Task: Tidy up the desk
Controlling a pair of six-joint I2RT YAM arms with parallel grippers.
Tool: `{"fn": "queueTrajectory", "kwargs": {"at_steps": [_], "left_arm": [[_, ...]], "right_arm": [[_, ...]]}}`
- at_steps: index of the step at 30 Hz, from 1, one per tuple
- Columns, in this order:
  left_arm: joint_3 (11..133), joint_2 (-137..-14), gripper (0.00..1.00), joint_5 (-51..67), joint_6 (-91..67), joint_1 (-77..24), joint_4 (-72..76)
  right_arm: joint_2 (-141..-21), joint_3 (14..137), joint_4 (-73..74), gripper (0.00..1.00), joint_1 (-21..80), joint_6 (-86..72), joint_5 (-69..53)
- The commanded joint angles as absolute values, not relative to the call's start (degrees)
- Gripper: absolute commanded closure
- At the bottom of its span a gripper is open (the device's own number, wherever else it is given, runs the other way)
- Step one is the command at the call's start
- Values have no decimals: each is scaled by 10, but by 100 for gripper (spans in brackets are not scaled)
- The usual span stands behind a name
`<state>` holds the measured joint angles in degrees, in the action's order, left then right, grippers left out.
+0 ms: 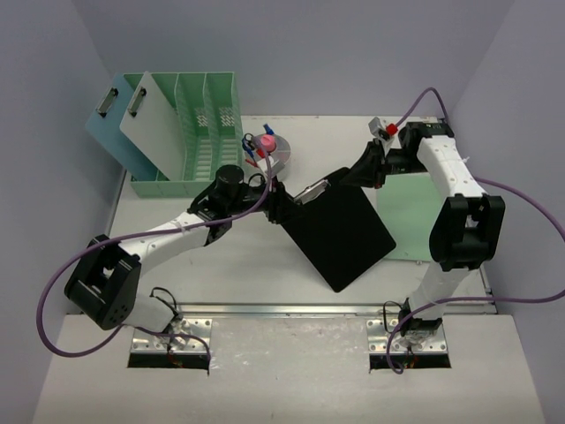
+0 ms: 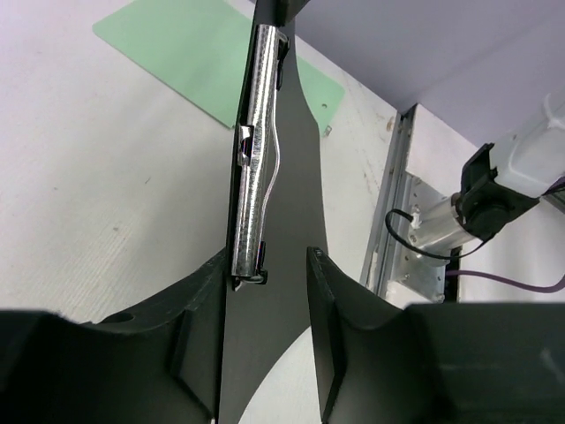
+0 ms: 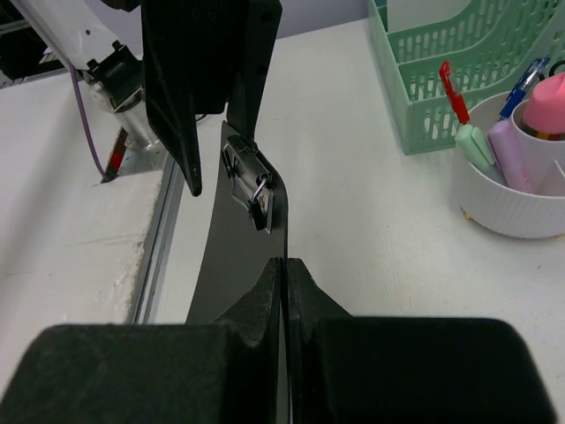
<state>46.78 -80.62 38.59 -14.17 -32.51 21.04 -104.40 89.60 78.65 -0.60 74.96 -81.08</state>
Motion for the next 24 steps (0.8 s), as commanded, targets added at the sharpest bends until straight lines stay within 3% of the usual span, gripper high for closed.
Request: {"fn": "queueTrajectory", "kwargs": {"at_steps": [1, 7, 12, 15, 16, 17, 19, 20, 24], "left_arm": [[465, -794, 66, 420, -181, -316, 288], [467, -803, 72, 436, -230, -311, 327], [472, -806, 97, 436, -250, -305, 331], [476, -800, 100, 432, -267, -301, 324], [482, -795, 100, 428, -271, -300, 316], [486, -785, 100, 428, -269, -300, 297], [501, -771, 100, 425, -258, -301, 267], [507, -752, 100, 420, -249, -301, 225], [530, -683, 100, 379, -169, -294, 125]], "right_arm": [[-1014, 925, 867, 99, -7, 751, -873], [-1012, 921, 867, 99, -4, 743, -885], [-1011, 925, 867, 99, -4, 737, -893], [-1007, 925, 867, 99, -4, 734, -896], [-1005, 927, 867, 93, -4, 729, -895], [-1005, 931, 867, 79, -4, 723, -896], [-1004, 946, 869, 45, -4, 699, -898], [-1003, 952, 869, 3, -4, 690, -900], [-982, 979, 838, 1, -4, 613, -908]]}}
